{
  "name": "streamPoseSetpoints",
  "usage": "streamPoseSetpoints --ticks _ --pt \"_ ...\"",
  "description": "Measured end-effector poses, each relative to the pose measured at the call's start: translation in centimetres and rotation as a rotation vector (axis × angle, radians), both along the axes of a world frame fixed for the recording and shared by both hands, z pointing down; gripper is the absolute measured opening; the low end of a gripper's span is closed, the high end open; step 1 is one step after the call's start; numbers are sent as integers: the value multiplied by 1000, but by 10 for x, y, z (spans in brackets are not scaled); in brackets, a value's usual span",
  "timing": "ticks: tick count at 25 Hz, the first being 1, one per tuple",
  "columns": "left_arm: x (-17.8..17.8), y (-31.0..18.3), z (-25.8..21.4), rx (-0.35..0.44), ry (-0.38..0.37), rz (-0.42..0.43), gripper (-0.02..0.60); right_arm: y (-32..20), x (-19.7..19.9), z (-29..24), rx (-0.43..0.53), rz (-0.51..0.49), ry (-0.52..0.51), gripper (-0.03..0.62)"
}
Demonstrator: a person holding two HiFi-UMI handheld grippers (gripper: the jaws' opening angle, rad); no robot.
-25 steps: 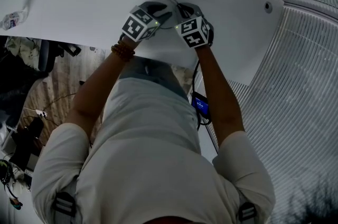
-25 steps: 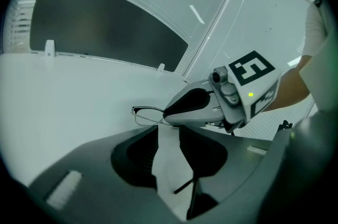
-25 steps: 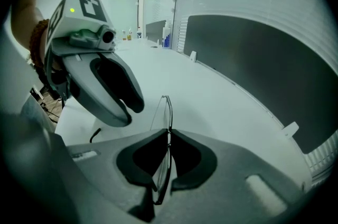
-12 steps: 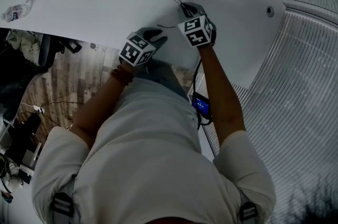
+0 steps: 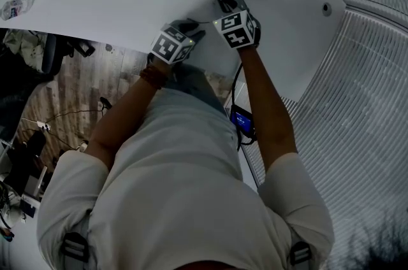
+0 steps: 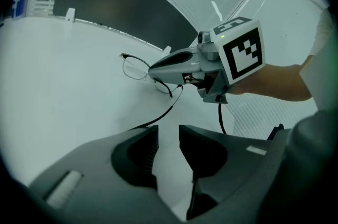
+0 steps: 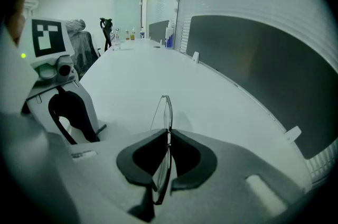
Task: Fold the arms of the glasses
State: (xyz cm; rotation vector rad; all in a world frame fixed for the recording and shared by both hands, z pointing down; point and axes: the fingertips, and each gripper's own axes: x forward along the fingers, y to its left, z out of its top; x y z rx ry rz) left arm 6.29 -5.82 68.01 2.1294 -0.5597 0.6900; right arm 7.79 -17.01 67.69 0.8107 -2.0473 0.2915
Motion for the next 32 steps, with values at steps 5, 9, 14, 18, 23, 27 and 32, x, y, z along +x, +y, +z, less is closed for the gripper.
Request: streamPoseSetpoints --ticks 5,9,14,18,23,27,32 --pt "-5 -14 1 15 -4 -12 132 4 -3 2 -1 -6 -4 20" --pt "-10 -28 1 32 -10 -17 132 6 -6 1 1 -12 0 20" --pt "-13 -44 5 45 -12 -15 133 11 -8 3 7 -28 12 20" --pt "-9 -51 3 61 -16 -3 135 17 -7 3 15 -37 19 20" --pt "-4 -51 4 65 -10 12 137 26 -8 2 21 -62 33 20" --pt "-6 -54 1 85 -26 13 137 32 -11 3 27 -95 43 18" --pt "-2 -50 7 73 -13 25 137 38 -13 5 26 -114 41 18"
